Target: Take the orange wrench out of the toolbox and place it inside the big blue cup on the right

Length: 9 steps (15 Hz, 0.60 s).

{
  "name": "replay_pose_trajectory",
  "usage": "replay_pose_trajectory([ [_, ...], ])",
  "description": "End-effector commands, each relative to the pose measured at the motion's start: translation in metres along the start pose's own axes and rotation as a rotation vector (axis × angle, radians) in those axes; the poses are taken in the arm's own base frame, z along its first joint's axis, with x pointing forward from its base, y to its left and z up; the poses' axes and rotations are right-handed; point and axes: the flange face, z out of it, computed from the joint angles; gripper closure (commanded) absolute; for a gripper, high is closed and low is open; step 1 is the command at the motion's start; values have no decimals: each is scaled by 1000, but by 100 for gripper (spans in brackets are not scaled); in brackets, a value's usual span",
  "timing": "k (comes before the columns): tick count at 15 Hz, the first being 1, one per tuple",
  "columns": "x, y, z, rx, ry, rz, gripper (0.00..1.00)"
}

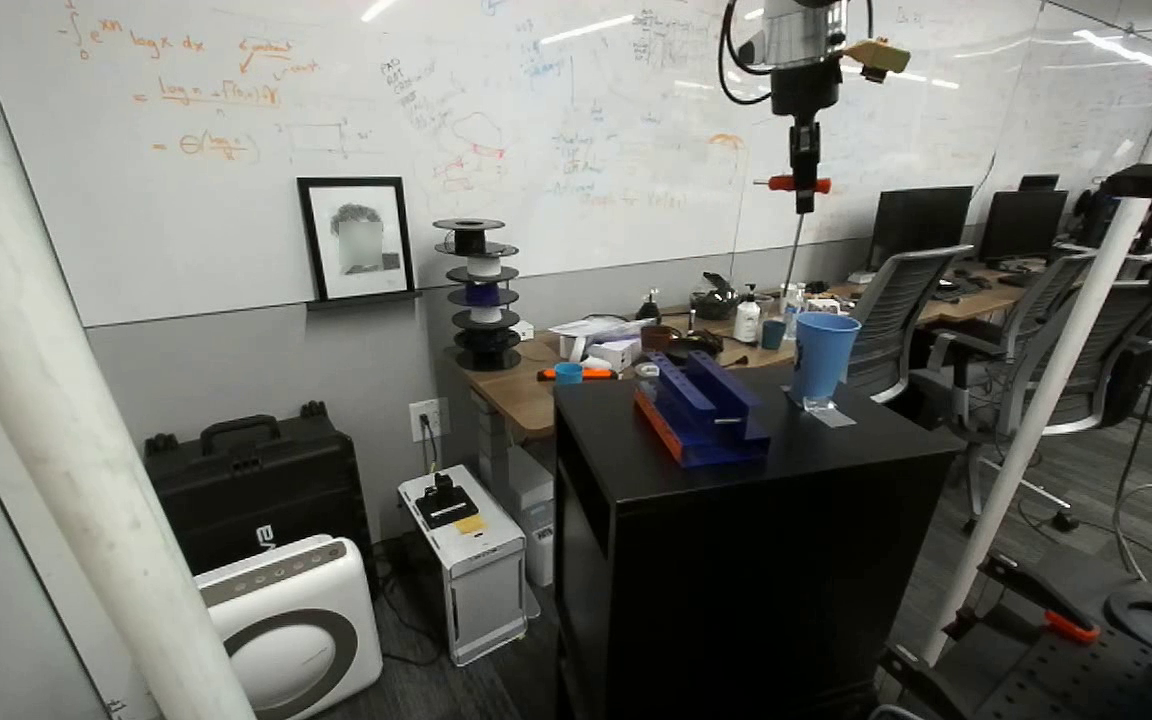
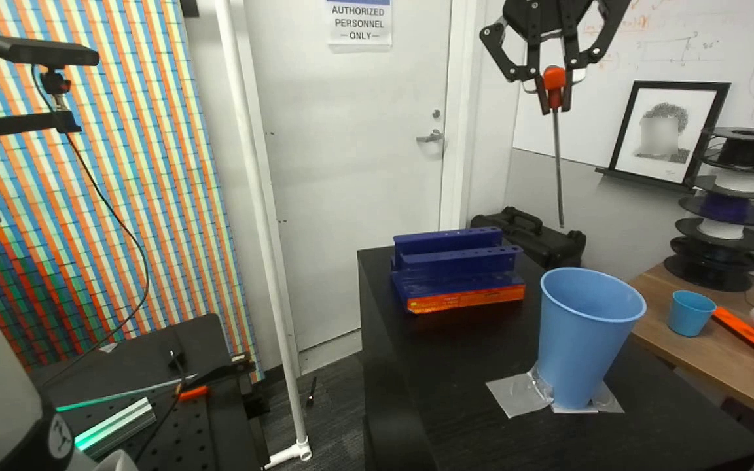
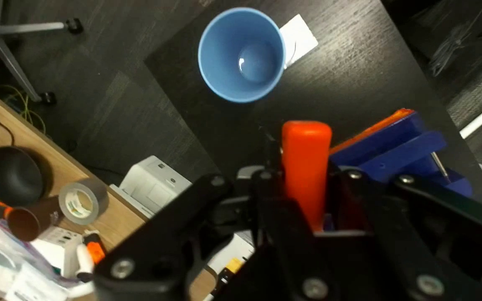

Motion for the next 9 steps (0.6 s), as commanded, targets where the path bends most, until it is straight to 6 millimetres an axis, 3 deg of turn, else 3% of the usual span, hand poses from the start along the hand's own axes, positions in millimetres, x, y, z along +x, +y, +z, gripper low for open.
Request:
replay_pose_trajectory([
  [1,-33,25,15,18,-29,139,90],
  [4,-35,39,47,66,-42,182,90],
  [9,-5,34,92,162,-35,158,89],
])
